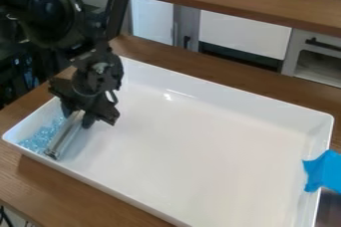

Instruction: Sweep into pile

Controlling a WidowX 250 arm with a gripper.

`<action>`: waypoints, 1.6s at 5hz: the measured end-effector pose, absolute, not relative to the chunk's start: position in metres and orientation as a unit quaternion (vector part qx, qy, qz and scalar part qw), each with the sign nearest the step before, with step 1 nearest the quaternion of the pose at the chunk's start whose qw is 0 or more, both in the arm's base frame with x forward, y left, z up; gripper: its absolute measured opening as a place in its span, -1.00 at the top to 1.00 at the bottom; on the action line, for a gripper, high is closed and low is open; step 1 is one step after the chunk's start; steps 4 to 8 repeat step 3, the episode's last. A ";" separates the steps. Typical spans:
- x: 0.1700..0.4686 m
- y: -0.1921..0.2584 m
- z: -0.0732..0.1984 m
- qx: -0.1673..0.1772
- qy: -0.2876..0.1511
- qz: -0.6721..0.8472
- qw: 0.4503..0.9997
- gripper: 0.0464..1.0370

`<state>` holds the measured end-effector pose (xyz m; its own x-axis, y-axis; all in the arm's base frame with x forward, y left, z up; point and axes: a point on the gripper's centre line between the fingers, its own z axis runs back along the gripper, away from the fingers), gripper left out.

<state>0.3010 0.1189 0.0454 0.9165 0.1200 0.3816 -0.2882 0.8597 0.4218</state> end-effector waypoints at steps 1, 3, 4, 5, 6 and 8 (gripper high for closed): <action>0.307 0.091 0.055 0.188 -0.143 0.107 0.966 0.32; 0.320 -0.003 0.083 0.082 -0.089 0.103 0.987 0.32; 0.320 -0.003 0.083 0.082 -0.089 0.103 0.987 0.32; 0.320 -0.003 0.083 0.082 -0.089 0.103 0.987 0.32; 0.320 -0.003 0.083 0.082 -0.089 0.103 0.987 0.32; 0.320 -0.003 0.083 0.082 -0.089 0.103 0.987 0.32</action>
